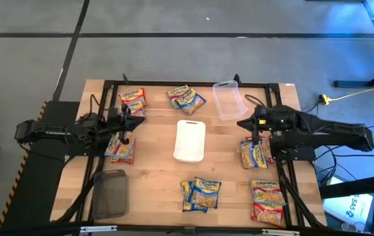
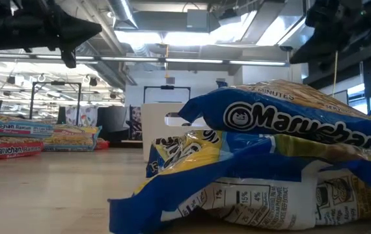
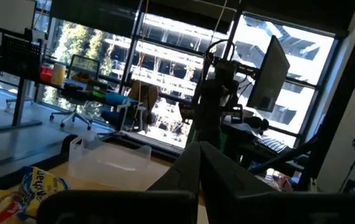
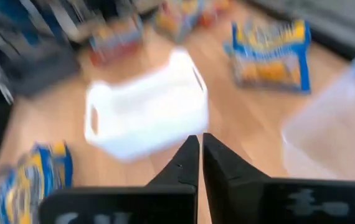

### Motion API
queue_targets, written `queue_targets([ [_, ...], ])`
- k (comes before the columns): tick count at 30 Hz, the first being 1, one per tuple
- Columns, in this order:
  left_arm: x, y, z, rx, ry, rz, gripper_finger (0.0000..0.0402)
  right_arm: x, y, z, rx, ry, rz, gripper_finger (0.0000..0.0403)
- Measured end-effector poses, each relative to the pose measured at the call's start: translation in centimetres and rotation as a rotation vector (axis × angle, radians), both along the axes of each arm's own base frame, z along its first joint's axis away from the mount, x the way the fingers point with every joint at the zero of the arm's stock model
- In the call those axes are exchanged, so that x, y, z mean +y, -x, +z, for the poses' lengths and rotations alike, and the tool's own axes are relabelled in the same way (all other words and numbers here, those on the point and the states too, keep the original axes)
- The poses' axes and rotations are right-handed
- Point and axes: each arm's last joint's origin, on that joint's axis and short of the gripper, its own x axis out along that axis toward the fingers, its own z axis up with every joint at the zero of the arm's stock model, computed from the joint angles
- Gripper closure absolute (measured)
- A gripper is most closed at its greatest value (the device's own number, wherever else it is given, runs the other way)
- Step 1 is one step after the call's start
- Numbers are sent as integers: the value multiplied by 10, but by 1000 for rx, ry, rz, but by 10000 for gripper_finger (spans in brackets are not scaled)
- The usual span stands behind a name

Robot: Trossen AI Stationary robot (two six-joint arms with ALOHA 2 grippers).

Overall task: Sort Maruchan noodles
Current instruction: Put the blue noodle pack in the white bin

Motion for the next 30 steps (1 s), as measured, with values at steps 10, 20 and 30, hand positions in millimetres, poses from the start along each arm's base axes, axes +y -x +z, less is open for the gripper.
queue_targets([
  [10, 2, -17, -4, 102, 15, 32, 398, 6, 17, 9, 443, -319, -68, 396],
  [20, 3, -19, -6, 118, 19, 47, 398, 10, 28, -7, 725, -531, -174, 230],
  [30, 3, -19, -7, 133, -2, 30, 398, 6, 4, -19, 823, -598, -281, 127],
])
